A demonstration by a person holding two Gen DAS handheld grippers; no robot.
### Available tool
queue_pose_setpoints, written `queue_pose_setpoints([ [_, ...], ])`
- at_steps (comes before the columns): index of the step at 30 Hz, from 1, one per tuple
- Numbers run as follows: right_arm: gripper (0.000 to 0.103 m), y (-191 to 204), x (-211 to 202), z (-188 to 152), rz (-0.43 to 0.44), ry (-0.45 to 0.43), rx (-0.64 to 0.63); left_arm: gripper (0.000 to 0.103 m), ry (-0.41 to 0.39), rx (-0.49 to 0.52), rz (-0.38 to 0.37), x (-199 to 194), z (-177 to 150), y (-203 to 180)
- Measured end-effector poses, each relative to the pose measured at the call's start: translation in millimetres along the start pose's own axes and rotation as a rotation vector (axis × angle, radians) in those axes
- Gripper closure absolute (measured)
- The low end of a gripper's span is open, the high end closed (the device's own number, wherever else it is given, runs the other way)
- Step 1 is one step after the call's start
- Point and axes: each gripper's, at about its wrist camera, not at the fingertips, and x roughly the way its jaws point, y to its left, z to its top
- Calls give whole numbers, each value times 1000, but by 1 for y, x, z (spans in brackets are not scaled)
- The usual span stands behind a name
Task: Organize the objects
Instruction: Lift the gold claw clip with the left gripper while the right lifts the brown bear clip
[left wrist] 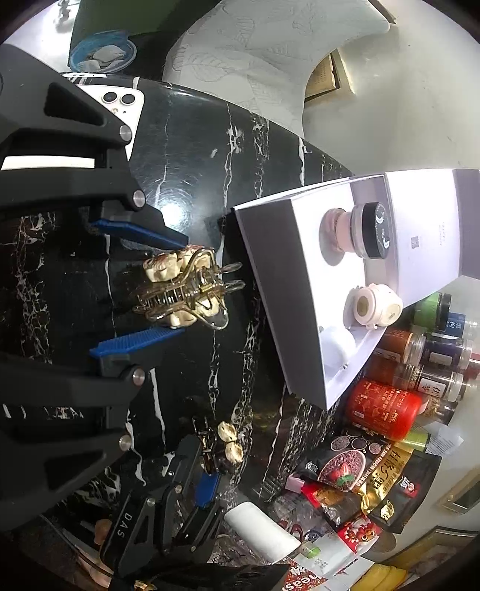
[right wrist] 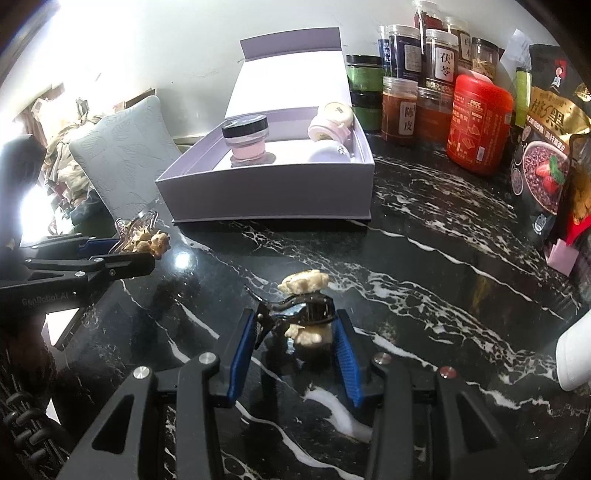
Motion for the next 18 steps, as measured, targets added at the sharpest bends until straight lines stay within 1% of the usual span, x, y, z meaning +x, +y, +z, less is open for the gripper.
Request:
queue_pose_setpoints([
  [9,60,1,-9,6,9,-26,-8,62,-15,5,-11,-6,5,-4],
  [18,60,5,-23,18,21,-60,-37,62,-36,20,-3,-12,17,-8],
])
